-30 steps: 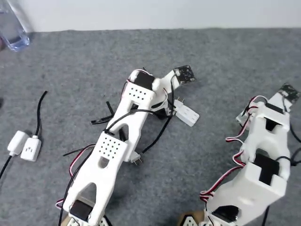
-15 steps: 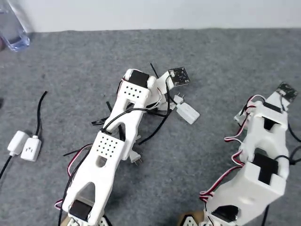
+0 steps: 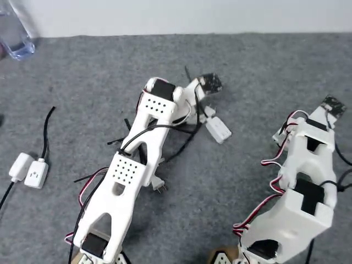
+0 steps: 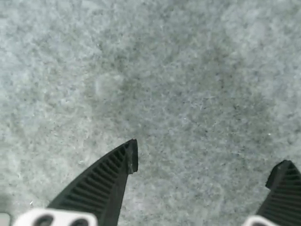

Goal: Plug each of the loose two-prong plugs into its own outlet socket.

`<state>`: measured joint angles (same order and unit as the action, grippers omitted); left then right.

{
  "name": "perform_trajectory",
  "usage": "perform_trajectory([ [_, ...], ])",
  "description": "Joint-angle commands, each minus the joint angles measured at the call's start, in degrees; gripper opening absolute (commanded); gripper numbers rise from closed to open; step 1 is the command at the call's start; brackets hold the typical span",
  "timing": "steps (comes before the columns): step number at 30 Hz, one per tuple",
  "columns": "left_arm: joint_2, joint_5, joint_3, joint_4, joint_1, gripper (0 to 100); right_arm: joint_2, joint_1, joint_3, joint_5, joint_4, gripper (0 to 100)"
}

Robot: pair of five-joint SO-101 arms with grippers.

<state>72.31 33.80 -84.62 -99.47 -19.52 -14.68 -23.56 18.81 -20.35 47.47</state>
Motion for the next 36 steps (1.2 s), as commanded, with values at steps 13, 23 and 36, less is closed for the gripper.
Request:
perform_trajectory([
  [13, -47.8, -7.9, 51.0, -1.1, -9.2, 1, 0.3, 0.7, -3.1, -0.1, 0.6, 42.4],
  [23, -57.5, -8.2, 79.9, 5.9, -7.7, 1, 0.3, 0.8, -3.1, -0.1, 0.7, 42.4],
  [36, -57.9, -8.2, 81.1, 6.0, -6.2, 22, 0.2, 0.8, -3.1, -0.1, 0.6, 42.4],
])
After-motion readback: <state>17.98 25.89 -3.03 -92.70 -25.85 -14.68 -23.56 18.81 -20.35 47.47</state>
